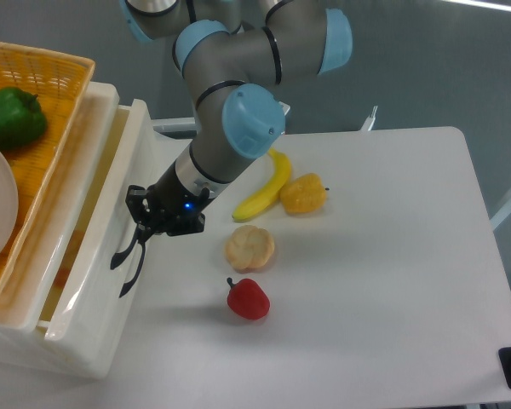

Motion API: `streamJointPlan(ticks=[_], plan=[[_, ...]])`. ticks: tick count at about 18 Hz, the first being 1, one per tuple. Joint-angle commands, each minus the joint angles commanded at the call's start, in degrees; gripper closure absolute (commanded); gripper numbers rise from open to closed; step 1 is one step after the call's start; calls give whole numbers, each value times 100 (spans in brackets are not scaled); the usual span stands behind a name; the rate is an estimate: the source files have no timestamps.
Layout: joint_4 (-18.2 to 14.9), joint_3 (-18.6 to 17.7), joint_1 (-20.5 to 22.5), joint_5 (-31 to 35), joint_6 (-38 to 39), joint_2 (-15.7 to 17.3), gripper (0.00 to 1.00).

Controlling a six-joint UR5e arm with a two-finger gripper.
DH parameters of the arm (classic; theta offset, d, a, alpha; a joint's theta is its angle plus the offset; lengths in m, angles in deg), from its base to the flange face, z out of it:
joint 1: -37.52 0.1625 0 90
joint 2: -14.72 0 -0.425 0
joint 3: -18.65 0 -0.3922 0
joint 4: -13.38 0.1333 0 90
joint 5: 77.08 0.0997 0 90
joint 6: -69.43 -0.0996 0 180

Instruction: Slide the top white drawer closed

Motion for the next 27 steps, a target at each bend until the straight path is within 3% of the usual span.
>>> streamJointPlan(ticks=[17, 20, 23, 27], plan=[[9, 9, -203, 351, 1, -70, 100], [18, 131, 156, 878, -61, -62, 99], [26, 237, 736, 923, -569, -123, 92], [596, 264, 1457, 958, -993, -351, 77]])
